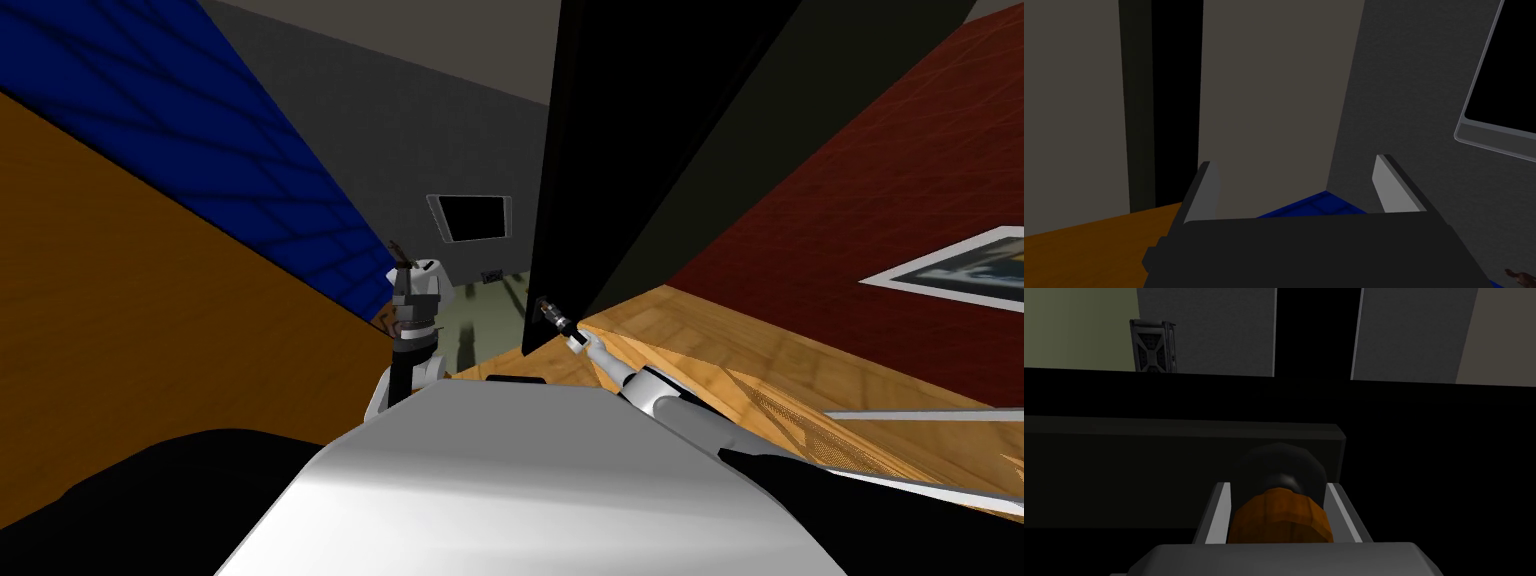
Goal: Pull the door open
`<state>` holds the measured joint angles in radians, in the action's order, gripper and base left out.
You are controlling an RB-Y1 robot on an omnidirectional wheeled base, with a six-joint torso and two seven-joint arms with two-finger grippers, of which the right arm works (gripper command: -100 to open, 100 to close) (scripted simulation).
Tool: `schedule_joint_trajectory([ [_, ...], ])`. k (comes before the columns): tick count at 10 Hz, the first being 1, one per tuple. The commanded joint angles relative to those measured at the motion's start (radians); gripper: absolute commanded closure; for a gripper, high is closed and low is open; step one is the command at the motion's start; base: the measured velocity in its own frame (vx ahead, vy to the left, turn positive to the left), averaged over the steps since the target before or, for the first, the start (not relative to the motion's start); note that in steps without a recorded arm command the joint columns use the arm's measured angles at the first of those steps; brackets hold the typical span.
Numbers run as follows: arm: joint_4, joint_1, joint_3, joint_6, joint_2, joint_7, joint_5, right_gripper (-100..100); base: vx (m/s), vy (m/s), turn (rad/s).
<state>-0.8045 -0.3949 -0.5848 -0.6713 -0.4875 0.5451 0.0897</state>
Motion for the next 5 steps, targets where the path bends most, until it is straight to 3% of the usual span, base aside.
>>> schedule_joint_trajectory([
  [1, 0.003, 0.004, -0.019, -0.032, -0.025, 0.023, 0.002, 100, -0.14, -0.104, 0.054],
  [5, 0.0, 0.011, -0.07, -0.098, -0.085, 0.072, 0.004, 100, -0.1, -0.12, 0.079],
])
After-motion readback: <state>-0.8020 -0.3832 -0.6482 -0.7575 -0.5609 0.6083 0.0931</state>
